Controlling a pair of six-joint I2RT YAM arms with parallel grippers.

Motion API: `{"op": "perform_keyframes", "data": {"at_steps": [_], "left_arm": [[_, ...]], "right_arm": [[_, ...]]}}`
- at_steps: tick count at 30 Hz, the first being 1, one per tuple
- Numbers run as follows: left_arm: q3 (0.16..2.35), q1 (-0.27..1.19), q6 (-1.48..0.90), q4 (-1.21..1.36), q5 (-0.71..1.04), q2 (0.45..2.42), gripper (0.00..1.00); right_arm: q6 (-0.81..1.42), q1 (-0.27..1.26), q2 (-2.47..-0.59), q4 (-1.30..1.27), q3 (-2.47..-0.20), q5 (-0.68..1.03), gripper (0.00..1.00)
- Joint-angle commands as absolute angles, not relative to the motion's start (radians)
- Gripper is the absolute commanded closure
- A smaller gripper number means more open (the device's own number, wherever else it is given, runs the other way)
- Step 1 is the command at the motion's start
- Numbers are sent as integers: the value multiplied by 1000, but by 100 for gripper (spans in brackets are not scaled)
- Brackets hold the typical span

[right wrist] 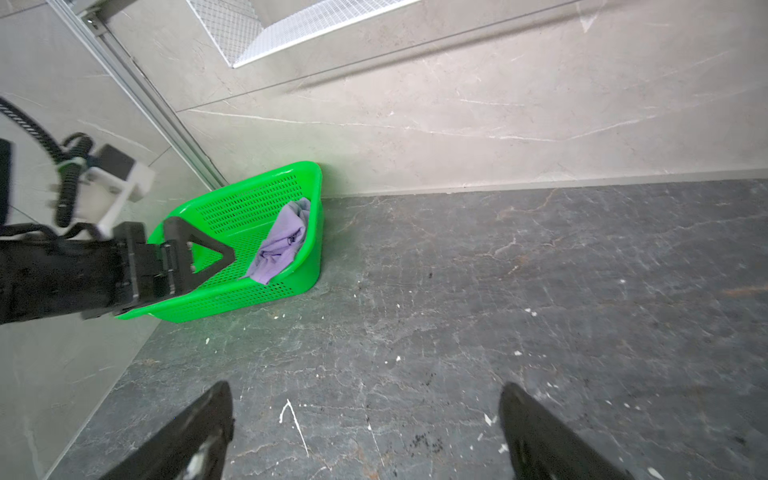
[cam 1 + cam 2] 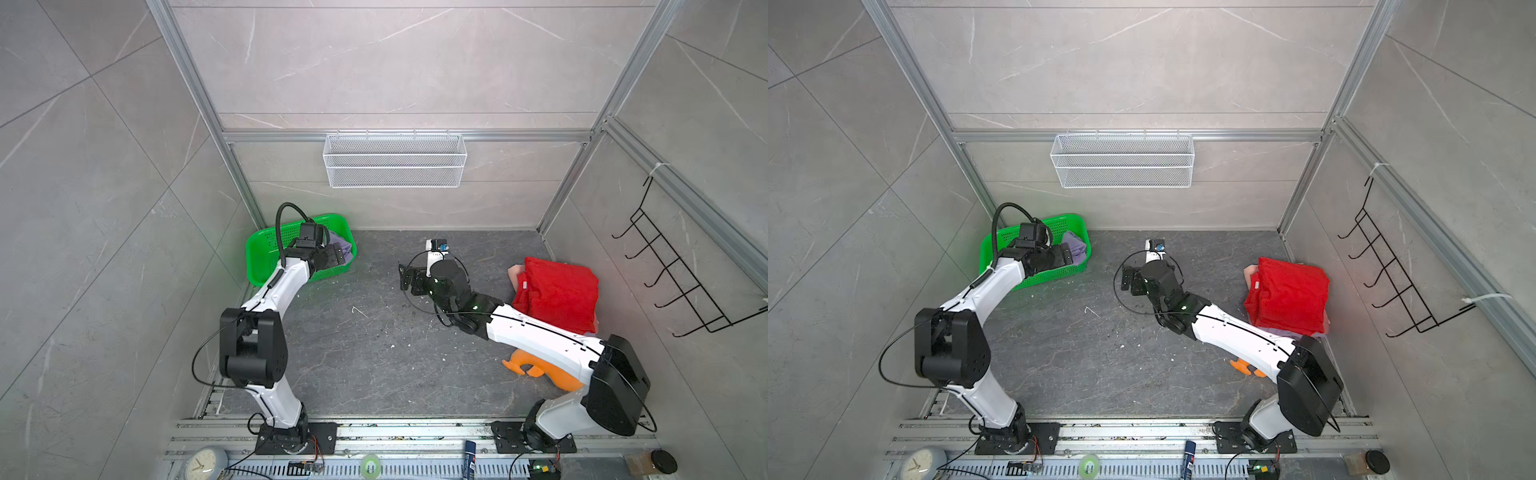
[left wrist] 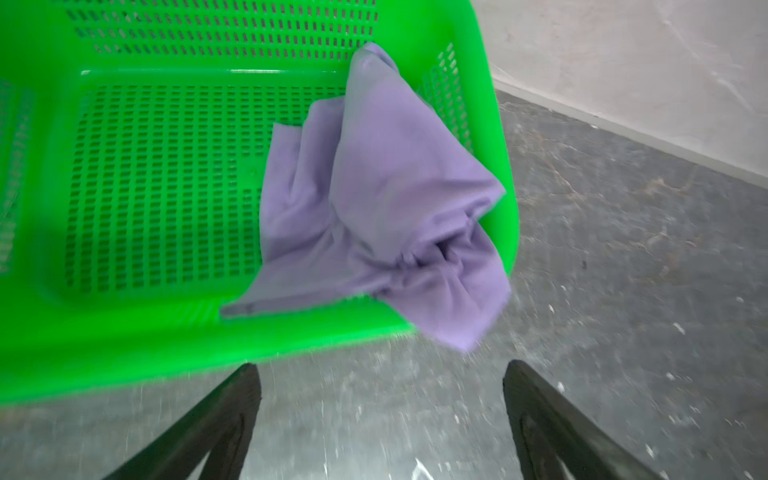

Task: Fold and stack the t-shirts
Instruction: 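Grasp the lavender shirt in the green basket with left gripper while right arm advances, then lift the lavender shirt from the basket with left gripper, drop it on floor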

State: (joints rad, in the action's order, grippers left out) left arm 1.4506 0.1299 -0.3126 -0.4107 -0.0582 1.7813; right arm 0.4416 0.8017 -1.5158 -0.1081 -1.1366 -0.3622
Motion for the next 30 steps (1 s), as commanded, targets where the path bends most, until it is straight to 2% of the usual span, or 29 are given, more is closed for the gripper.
{"op": "perform_keyframes", "data": {"at_steps": [1, 7, 11, 12, 15, 17, 23, 30], "left_arm": [[1562, 117, -214, -368, -1, 1868, 8], [1664, 88, -220, -337, 102, 2042, 16], [1701, 83, -232, -336, 105, 2115, 25], [1703, 83, -230, -334, 102, 2124, 32], [1697, 84, -232, -319, 80, 2120, 62], [1681, 83, -230, -298, 63, 2093, 78], [1636, 83, -192, -245, 34, 1925, 100], [1608, 85, -191, -272, 99, 1645, 100]], "right_arm": [[408, 801, -1548, -154, -1178, -328, 0], [417, 800, -1591, -130, -1199, -315, 0], [413, 800, -1608, -102, -1220, -321, 0], [411, 798, -1610, -95, -1222, -323, 0], [413, 798, -1611, -81, -1224, -333, 0], [417, 799, -1608, -76, -1223, -336, 0], [407, 799, -1589, -88, -1215, -335, 0], [388, 798, -1529, -90, -1206, -323, 0]]}}
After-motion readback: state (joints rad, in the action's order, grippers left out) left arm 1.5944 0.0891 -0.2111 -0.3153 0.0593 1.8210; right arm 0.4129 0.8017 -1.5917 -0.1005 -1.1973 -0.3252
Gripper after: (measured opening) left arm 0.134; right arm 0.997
